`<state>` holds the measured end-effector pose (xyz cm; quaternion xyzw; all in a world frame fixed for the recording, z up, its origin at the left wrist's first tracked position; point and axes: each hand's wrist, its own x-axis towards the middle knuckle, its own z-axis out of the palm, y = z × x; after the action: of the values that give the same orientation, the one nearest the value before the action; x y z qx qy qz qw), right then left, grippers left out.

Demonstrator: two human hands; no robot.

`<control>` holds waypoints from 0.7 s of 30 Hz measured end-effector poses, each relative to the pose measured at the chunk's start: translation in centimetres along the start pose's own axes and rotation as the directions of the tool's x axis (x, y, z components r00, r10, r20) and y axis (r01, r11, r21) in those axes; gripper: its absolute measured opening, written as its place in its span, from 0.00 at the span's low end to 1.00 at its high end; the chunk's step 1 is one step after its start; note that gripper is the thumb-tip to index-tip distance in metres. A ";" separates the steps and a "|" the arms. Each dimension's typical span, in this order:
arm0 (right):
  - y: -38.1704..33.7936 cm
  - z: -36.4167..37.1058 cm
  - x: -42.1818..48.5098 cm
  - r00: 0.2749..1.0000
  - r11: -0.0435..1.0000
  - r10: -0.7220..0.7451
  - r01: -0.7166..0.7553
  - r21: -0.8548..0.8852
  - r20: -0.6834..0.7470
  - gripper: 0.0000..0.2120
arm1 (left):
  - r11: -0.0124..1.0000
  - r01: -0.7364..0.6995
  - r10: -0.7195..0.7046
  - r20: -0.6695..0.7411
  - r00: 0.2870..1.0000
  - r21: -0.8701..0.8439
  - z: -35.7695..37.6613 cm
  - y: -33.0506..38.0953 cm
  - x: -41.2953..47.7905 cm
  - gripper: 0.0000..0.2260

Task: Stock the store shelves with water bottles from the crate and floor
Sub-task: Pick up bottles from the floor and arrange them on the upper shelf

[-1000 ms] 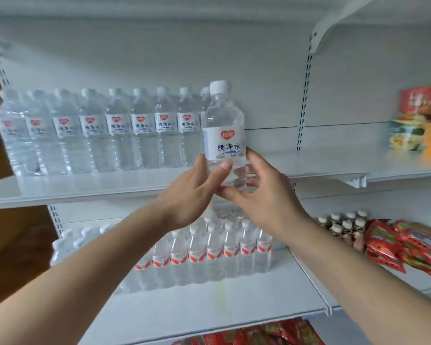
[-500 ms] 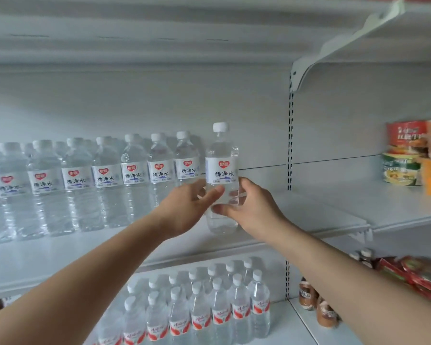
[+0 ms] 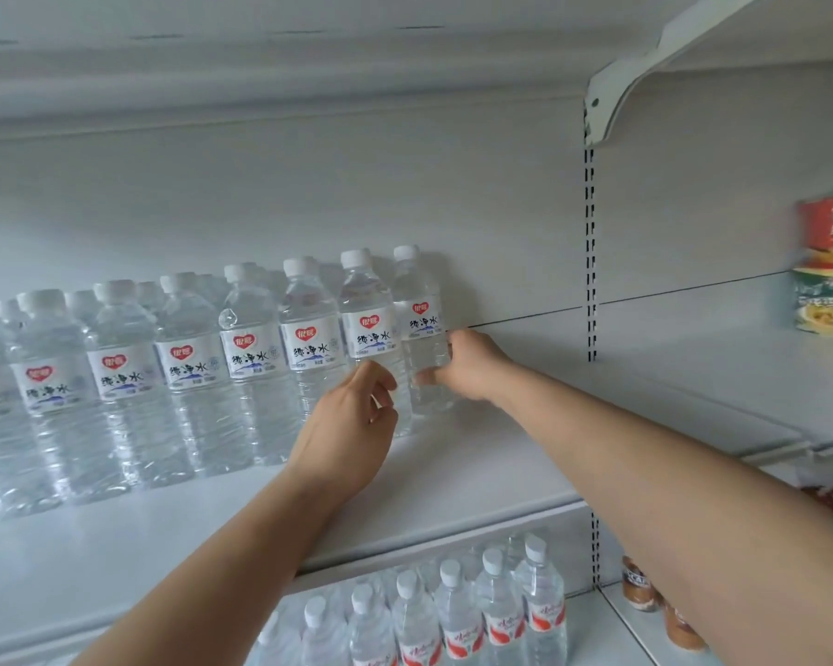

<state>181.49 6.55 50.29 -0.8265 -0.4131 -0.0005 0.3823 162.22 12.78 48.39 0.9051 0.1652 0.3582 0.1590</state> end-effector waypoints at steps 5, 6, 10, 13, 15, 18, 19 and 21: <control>0.1 1.4 1.9 0.999 0.995 0.044 -0.046 -0.092 -0.021 0.27 | 1.000 0.005 -0.005 -0.011 1.000 -0.002 0.1 -0.1 0.3 0.09; -0.2 1.4 1.7 0.998 0.992 0.057 -0.058 -0.116 -0.012 0.27 | 1.000 0.004 -0.004 -0.005 1.000 -0.001 0.0 0.0 0.2 0.10; -1.6 -0.6 -2.5 0.995 0.976 0.066 -0.050 -0.210 0.072 0.24 | 1.000 -0.018 0.018 0.001 1.000 0.010 -1.2 0.8 -0.7 0.10; -3.6 -3.0 -8.5 0.996 0.995 0.074 -0.070 -0.073 0.054 0.13 | 0.997 -0.051 0.045 -0.096 0.994 -0.058 -3.3 2.0 -2.1 0.11; -4.2 -3.7 -13.2 0.999 0.976 -0.037 0.042 0.212 -0.032 0.09 | 0.979 -0.058 0.032 -0.133 0.991 -0.195 -5.0 3.5 -4.3 0.11; -4.0 -3.9 -23.1 0.976 0.795 -0.174 0.216 0.567 -0.127 0.07 | 0.912 -0.026 -0.026 -0.119 0.993 -0.410 -6.6 5.7 -10.7 0.13; -4.0 -3.6 -26.5 0.976 0.760 -0.170 0.219 0.612 -0.138 0.08 | 0.885 -0.025 -0.027 -0.106 0.994 -0.466 -6.7 6.1 -13.3 0.13; -3.0 -1.8 -32.3 0.984 0.727 -0.136 0.177 0.664 -0.113 0.08 | 0.832 0.011 -0.049 -0.053 0.997 -0.554 -5.9 5.9 -18.2 0.10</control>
<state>158.75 -15.59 43.23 -0.5952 -0.4427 0.0926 0.6642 146.61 0.99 44.02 0.8055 0.0741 0.4174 0.4141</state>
